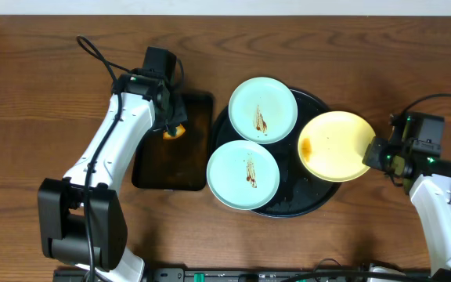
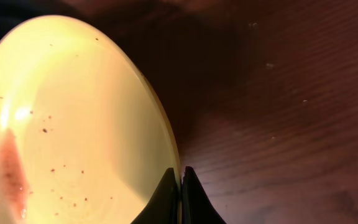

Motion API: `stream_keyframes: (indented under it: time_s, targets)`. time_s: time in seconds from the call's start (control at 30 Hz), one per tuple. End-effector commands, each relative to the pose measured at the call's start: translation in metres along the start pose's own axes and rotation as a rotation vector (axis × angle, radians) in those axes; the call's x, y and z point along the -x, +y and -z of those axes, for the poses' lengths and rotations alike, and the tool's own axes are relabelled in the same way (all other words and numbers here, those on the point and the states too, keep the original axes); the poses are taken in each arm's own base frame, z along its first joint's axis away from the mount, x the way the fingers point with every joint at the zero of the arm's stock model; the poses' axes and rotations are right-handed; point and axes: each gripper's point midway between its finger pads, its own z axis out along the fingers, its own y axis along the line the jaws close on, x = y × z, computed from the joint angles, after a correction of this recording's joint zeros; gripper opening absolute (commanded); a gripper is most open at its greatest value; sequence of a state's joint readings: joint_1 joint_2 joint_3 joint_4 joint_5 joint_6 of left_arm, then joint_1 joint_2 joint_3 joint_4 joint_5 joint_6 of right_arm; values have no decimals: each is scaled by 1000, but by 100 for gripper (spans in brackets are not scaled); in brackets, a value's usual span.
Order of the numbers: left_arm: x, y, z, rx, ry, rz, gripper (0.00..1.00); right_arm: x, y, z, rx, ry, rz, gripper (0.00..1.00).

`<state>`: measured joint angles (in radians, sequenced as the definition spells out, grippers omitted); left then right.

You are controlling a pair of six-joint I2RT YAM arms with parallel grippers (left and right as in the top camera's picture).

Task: Clean dirty plates on tray and stack at the side
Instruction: 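Lift and tilt the yellow plate with the right gripper, then carry the yellow plate right and set it on the table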

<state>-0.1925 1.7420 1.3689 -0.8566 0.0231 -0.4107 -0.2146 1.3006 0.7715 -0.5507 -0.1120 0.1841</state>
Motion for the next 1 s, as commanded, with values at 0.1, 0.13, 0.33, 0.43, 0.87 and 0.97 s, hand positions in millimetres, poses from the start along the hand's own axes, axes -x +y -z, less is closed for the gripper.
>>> stream_keyframes:
  time_s: [0.1,0.13,0.33,0.43,0.87,0.97]
  targets:
    - [3,0,6,-3,-18,-7,8,9,10,5,46,-27,47,1]
    - [3,1,6,-2,-17,-7,7,10,4,5,10,-31,39,1]
    - [3,0,6,-3,-17,-7,8,37,8,23,-8,-120,128,1]
    - [3,1,6,-2,-17,-7,7,56,6,41,-74,-183,187,1]
    - [3,0,6,-3,-18,-7,8,80,42,83,-485,-322,613,1]
    - [3,1,6,-2,-17,-7,8,80,55,96,-579,-372,674,1]
